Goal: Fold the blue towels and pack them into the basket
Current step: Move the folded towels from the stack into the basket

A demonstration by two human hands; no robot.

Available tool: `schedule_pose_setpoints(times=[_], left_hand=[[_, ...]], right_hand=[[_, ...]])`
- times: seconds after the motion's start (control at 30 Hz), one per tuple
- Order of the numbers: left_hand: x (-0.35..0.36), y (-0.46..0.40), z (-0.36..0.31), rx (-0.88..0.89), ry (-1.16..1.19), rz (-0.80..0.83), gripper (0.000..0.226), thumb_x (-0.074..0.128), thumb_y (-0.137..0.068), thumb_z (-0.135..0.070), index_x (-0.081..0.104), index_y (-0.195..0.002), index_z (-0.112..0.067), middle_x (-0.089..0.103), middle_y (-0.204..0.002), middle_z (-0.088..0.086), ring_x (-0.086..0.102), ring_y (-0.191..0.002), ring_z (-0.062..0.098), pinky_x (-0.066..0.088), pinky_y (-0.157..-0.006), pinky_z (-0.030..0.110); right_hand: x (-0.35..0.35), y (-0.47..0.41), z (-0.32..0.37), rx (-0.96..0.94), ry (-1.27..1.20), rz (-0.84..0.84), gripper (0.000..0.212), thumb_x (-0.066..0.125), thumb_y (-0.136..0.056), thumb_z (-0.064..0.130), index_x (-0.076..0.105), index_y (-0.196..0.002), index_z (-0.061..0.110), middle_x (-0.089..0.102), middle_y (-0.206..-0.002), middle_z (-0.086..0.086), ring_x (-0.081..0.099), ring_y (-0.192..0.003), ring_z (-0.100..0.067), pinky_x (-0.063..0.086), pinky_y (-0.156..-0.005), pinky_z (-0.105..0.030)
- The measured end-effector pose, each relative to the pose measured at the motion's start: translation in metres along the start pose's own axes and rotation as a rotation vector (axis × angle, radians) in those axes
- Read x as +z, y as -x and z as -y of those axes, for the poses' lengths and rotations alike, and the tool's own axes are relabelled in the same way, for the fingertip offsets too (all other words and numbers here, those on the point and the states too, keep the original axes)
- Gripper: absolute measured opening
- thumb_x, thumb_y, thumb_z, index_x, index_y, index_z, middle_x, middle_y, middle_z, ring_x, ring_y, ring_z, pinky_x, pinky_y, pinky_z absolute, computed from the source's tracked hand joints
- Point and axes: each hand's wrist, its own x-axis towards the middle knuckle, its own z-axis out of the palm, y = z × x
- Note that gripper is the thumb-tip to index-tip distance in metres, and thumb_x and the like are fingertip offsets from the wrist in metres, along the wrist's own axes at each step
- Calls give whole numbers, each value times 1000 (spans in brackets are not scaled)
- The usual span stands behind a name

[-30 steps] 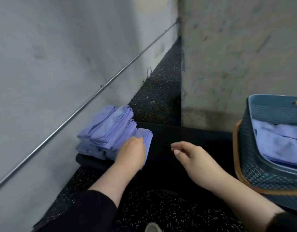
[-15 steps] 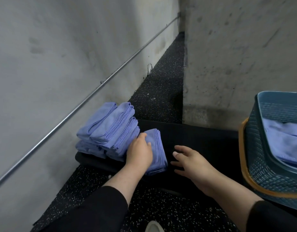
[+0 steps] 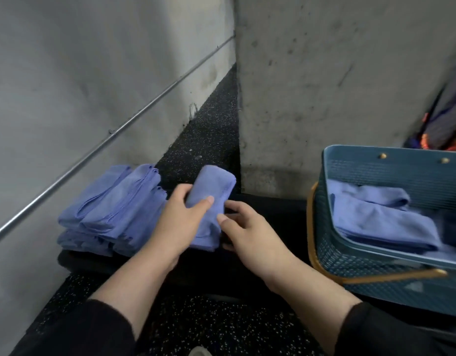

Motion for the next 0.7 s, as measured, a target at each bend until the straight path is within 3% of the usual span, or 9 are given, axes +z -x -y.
schedule_pose_setpoints(times=[0.07,0.17,0.23,0.33,0.43,0.53,0.63,0.7], left_hand=[[-10,10,-26,122,121,40,30,75,-79,-46,63,-104,-33,73,-94,-2,69,-90,17,55,-81,41],[-16,30,-66,238,292,194,27,84,-76,-38,70,-100,-33,76,-93,-3,71,-82,9,55,-74,31],[-14,40,-87,283,376,259,25,82,-71,-35,73,-95,-33,77,-90,-2,70,-79,7,57,-70,23],[-4,51,-109,337,370,429,30,82,-66,-25,75,-96,-27,78,-92,0,70,-80,6,55,-70,15],[14,59,-126,360,334,591,33,84,-66,-19,76,-96,-31,78,-93,1,71,-82,5,54,-70,15],[35,66,-143,351,330,713,31,86,-69,-21,77,-98,-28,78,-96,4,72,-84,10,55,-70,18],[56,73,-160,352,313,778,35,88,-70,-19,76,-103,-23,78,-98,4,74,-89,14,56,-72,19],[70,74,-165,305,357,789,47,89,-68,-17,73,-112,-24,78,-104,3,74,-96,15,57,-78,21]], right_hand=[[-16,11,29,-194,198,-185,37,69,-90,45,57,-122,30,61,-107,10,60,-89,0,49,-85,-22],[-44,35,70,-371,259,-318,54,77,-80,50,51,-122,29,51,-116,13,54,-106,1,44,-92,-15],[-63,47,86,-347,162,-311,62,82,-75,49,45,-122,31,55,-121,13,56,-112,0,47,-98,-23],[-100,59,97,-216,57,-293,69,85,-69,48,43,-120,33,66,-116,10,67,-101,-4,53,-92,-31],[-139,77,103,-105,43,-151,69,84,-71,43,48,-129,31,75,-109,3,72,-98,-12,54,-97,-41],[-174,96,113,-108,91,-134,62,80,-73,40,55,-129,34,76,-106,0,73,-100,-21,54,-98,-48],[-204,110,122,-143,232,-176,53,79,-80,34,57,-127,39,77,-100,6,73,-95,-15,55,-93,-40],[-222,114,123,-178,238,-251,45,72,-84,24,60,-123,43,75,-86,11,70,-78,-8,55,-72,-25]])
